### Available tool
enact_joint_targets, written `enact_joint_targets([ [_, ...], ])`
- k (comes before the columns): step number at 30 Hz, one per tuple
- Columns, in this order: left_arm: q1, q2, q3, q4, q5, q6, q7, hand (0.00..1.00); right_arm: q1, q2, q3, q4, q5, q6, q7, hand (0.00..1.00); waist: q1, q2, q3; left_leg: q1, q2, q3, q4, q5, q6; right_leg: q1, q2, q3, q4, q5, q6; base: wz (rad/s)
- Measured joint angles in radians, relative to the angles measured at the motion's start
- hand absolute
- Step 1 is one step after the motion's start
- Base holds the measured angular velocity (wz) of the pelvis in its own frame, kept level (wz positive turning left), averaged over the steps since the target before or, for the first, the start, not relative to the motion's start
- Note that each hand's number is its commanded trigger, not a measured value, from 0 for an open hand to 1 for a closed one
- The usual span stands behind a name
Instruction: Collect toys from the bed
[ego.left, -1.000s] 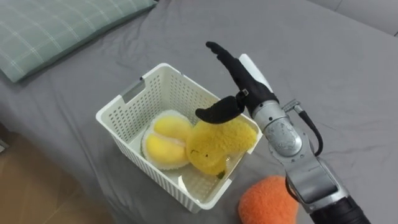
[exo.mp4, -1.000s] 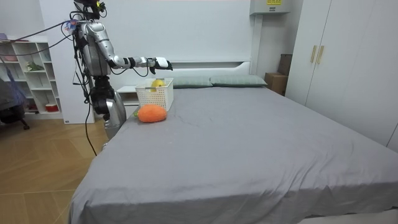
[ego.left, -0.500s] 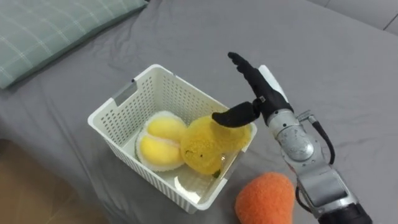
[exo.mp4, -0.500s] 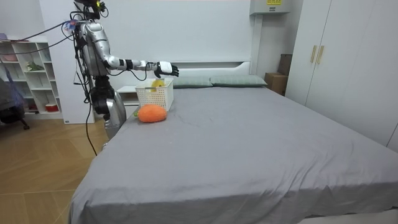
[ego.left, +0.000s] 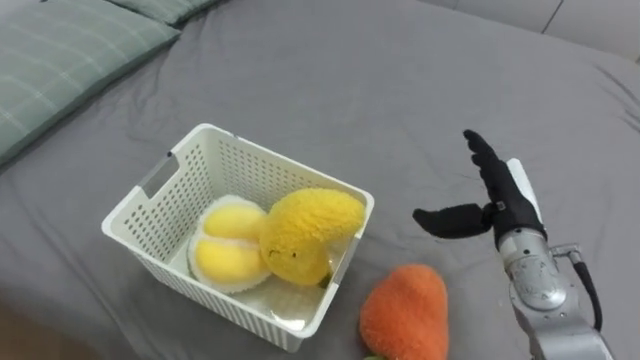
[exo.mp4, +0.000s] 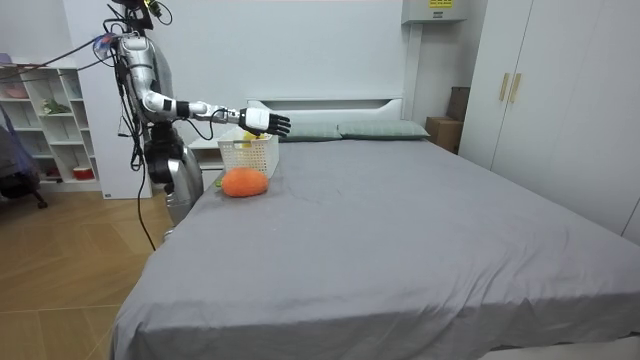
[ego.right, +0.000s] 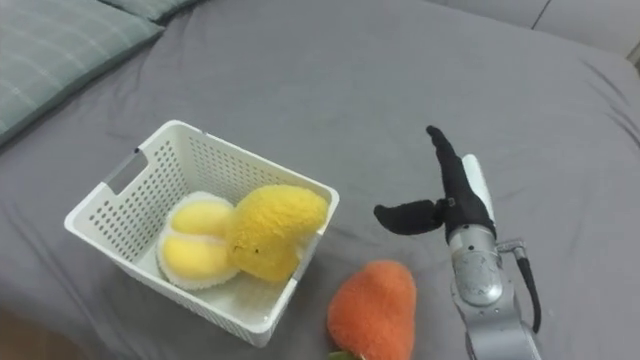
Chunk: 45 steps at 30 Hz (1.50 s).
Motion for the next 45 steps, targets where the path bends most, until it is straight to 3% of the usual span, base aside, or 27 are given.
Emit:
enact_joint_targets([
  [9, 0.022, -0.006, -0.001, -0.016, -0.001, 0.000, 0.000, 0.00, 0.087, 0.000, -0.018, 0.036, 0.026, 0.001, -0.004, 0.00, -0.025, -0.002, -0.0039, 0.001, 0.001, 0.004, -0.001, -0.001, 0.000, -0.007, 0.000, 0.001, -0.001, 0.000, 0.000, -0.01],
  [18, 0.024, -0.006, -0.002, -0.014, -0.001, 0.000, 0.004, 0.00, 0.101, 0.002, -0.018, 0.143, 0.023, 0.000, 0.028, 0.00, -0.028, 0.001, -0.0025, 0.016, 0.001, 0.004, -0.004, -0.001, 0.001, 0.004, 0.001, 0.006, -0.002, 0.000, 0.001, 0.00],
  [24, 0.024, -0.006, -0.012, -0.020, -0.001, 0.000, 0.015, 0.00, 0.118, 0.031, -0.007, 0.196, -0.006, -0.015, 0.045, 0.00, -0.022, 0.000, -0.0023, 0.016, 0.004, 0.012, -0.009, -0.001, 0.000, 0.001, 0.005, 0.026, -0.005, -0.001, 0.001, -0.03],
  [27, 0.024, -0.007, -0.013, -0.021, 0.002, -0.001, 0.028, 0.00, 0.121, 0.054, 0.046, 0.264, 0.001, -0.019, 0.053, 0.00, -0.023, -0.003, -0.0035, 0.016, 0.005, 0.012, -0.012, -0.002, -0.001, 0.004, 0.006, 0.027, -0.006, -0.001, 0.001, -0.02],
  [30, 0.027, -0.007, -0.024, -0.021, -0.001, -0.021, 0.045, 0.00, 0.125, 0.071, 0.074, 0.328, 0.002, -0.022, 0.070, 0.00, -0.017, -0.002, -0.0023, 0.016, 0.004, 0.012, -0.013, -0.002, 0.000, 0.006, 0.006, 0.027, -0.005, -0.001, 0.001, 0.00],
  [45, 0.027, -0.028, -0.034, 0.000, -0.001, -0.045, 0.007, 0.00, 0.123, 0.087, 0.090, 0.424, 0.002, -0.056, 0.138, 0.00, -0.019, 0.004, 0.0021, 0.005, 0.002, -0.010, -0.004, -0.016, -0.001, 0.008, 0.008, 0.013, -0.006, -0.001, 0.001, 0.03],
])
